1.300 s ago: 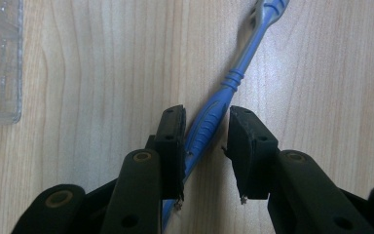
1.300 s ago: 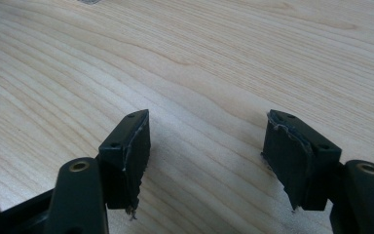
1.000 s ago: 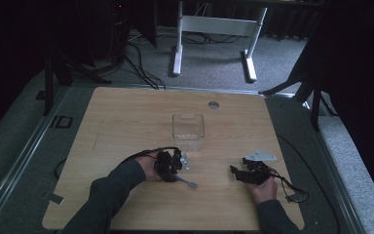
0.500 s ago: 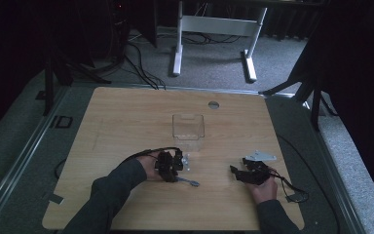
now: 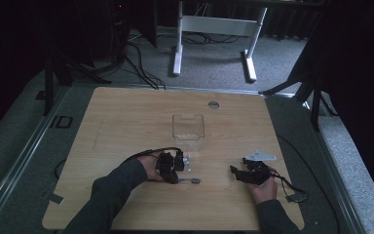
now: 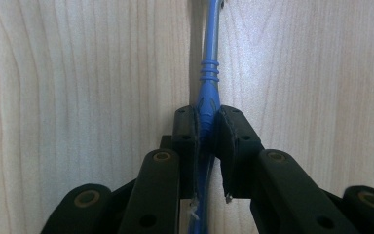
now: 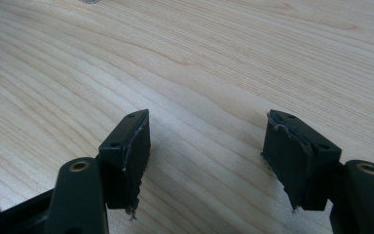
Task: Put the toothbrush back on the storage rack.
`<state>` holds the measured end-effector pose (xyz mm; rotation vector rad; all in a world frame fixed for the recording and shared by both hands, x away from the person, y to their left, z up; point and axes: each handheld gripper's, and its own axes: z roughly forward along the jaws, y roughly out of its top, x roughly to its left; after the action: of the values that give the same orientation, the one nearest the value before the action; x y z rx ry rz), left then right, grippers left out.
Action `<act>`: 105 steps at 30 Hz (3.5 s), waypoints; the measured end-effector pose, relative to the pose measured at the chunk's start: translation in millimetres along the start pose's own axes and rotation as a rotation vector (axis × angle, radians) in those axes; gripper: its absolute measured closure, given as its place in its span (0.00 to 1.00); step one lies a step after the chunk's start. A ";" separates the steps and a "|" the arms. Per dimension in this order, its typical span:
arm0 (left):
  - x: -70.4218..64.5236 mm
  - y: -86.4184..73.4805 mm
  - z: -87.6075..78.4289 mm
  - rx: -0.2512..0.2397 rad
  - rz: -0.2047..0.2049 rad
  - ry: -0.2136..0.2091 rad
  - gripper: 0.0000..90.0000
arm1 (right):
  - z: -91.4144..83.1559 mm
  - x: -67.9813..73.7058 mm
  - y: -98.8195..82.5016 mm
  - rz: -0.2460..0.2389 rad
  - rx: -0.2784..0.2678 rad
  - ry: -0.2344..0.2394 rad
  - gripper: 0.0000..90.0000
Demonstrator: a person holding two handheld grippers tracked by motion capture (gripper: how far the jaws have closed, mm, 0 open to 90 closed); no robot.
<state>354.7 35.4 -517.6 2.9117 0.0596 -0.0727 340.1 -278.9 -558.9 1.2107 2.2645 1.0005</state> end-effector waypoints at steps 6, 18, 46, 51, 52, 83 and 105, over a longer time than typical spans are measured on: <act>0.7 -0.4 -5.5 -0.024 -0.022 0.000 0.87 | 0.0 0.0 0.0 0.000 0.000 0.000 0.37; 1.7 -2.5 -15.6 -0.066 -0.056 0.017 0.87 | 0.0 0.1 0.0 0.001 0.000 0.000 0.37; 7.6 -6.1 -33.3 -0.149 -0.127 0.088 0.87 | 0.0 -0.2 0.1 -0.001 0.000 0.001 0.37; 8.5 -7.1 -36.7 -0.167 -0.139 0.104 0.87 | 0.1 -0.1 0.1 0.000 -0.001 0.001 0.37; 8.5 -7.1 -36.7 -0.167 -0.139 0.104 0.87 | 0.1 -0.1 0.1 0.000 0.000 0.000 0.37; 9.1 -9.2 -49.8 -0.240 -0.174 0.154 0.87 | 0.0 -0.1 0.1 0.000 0.000 0.002 0.37; 12.0 -14.8 -63.4 -0.324 -0.215 0.185 0.87 | 0.1 -0.2 0.1 -0.001 -0.001 0.002 0.37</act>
<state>368.9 64.7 -459.8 2.5699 0.3791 0.1568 340.3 -278.9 -558.9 1.2090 2.2652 1.0031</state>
